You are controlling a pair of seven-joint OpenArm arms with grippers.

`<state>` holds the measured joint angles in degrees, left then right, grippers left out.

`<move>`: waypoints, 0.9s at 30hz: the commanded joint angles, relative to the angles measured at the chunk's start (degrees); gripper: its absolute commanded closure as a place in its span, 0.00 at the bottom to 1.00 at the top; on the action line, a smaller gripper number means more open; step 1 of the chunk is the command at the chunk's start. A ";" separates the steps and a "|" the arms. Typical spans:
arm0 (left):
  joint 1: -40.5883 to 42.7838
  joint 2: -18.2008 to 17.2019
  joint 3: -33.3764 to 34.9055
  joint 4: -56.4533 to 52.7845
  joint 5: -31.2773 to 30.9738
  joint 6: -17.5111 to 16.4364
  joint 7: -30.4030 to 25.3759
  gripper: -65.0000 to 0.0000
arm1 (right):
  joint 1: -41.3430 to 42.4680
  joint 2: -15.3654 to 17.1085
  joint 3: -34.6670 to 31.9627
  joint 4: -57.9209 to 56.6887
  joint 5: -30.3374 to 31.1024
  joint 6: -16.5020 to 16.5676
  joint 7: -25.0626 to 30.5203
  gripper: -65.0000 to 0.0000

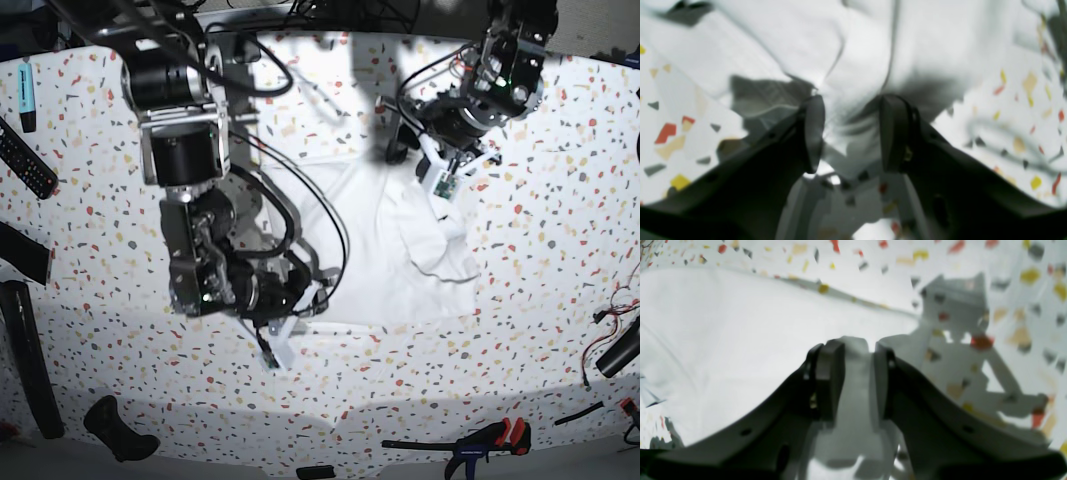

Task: Fold the T-shirt properly
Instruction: 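Release the folded bundle and lift both grippers, then grasp the bundle edges with both grippers and fold it once more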

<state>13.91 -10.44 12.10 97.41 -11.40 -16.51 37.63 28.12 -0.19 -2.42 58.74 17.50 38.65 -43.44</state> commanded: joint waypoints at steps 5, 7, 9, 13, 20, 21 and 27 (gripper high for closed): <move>-3.37 -1.07 -0.04 -1.79 3.58 0.46 1.33 0.59 | -1.66 -0.09 -0.02 0.70 -1.09 1.29 0.33 0.71; -4.76 -1.73 -0.04 -1.81 7.13 0.46 1.57 0.59 | -2.58 0.17 -0.07 0.83 0.68 1.35 -2.38 0.71; -6.08 -2.95 -0.04 -1.81 9.68 0.48 1.51 0.59 | -3.63 0.72 -0.31 1.27 5.29 1.35 -5.55 0.71; -9.07 -6.93 -0.04 -1.81 9.88 0.68 1.14 0.59 | -6.67 1.66 -0.66 4.50 8.70 1.35 -9.57 0.71; -13.42 -10.08 -0.04 -1.88 9.44 1.09 -0.02 0.59 | -16.04 3.54 -0.66 14.64 13.46 1.35 -13.33 0.71; -13.84 -10.03 -0.04 -1.88 9.42 1.09 -0.20 0.59 | -17.64 3.52 -0.68 16.28 14.40 1.35 -14.03 0.71; -14.60 -10.05 -0.04 -1.88 9.40 1.09 -1.46 0.59 | -27.10 3.52 -0.66 25.79 20.37 1.35 -17.75 0.71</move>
<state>0.21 -20.12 12.36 94.70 -1.72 -16.01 37.65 0.60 3.38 -2.96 84.05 38.24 39.33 -59.44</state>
